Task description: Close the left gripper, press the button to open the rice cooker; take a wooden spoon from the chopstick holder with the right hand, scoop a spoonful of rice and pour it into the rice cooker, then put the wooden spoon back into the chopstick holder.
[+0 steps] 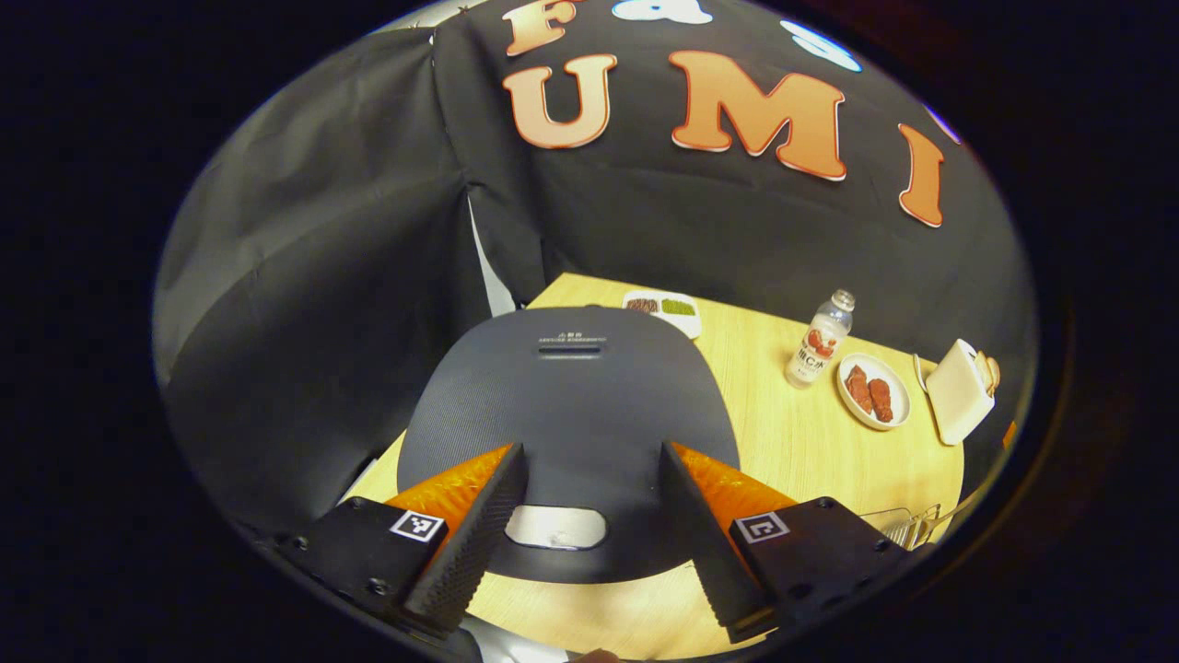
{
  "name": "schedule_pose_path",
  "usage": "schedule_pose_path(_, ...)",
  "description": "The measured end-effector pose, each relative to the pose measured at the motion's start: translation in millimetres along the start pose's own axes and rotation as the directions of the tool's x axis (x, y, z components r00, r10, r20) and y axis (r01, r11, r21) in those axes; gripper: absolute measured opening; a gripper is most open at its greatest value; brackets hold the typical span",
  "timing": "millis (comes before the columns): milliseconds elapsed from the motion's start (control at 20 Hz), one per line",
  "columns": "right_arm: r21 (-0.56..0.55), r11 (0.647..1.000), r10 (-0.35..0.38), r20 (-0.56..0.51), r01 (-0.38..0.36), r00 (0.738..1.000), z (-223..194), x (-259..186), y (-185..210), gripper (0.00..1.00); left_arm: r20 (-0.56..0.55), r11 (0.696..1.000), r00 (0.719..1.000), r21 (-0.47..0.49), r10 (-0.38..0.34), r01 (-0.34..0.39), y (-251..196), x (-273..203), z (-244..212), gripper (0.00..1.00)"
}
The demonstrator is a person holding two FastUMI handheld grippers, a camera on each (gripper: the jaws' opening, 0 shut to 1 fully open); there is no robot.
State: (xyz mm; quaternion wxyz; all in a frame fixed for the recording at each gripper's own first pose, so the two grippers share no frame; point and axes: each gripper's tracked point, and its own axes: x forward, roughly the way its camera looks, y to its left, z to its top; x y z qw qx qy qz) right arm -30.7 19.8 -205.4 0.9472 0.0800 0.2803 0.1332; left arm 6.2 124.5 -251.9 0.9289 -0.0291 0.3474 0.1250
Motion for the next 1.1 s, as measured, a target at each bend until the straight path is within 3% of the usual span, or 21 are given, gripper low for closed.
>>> schedule_pose_path(200,-0.036,0.999,0.013,0.038,-0.012,0.999,14,-1,16,0.83,0.162,0.999,0.986,0.041,-0.034,0.028,-29,-33,25,0.99)
schedule_pose_path(400,-0.048,0.999,0.030,0.103,-0.025,0.994,30,-5,31,0.83,0.323,0.988,0.937,0.118,-0.133,0.100,-63,-76,55,0.99)
schedule_pose_path(750,-0.072,0.997,0.022,0.226,-0.006,0.974,54,-19,39,0.83,0.464,0.967,0.852,0.187,-0.243,0.174,-112,-131,75,0.99)
schedule_pose_path(1100,-0.060,0.998,-0.003,0.362,0.026,0.932,79,-39,39,0.83,0.555,0.943,0.768,0.267,-0.318,0.197,-158,-165,77,0.99)
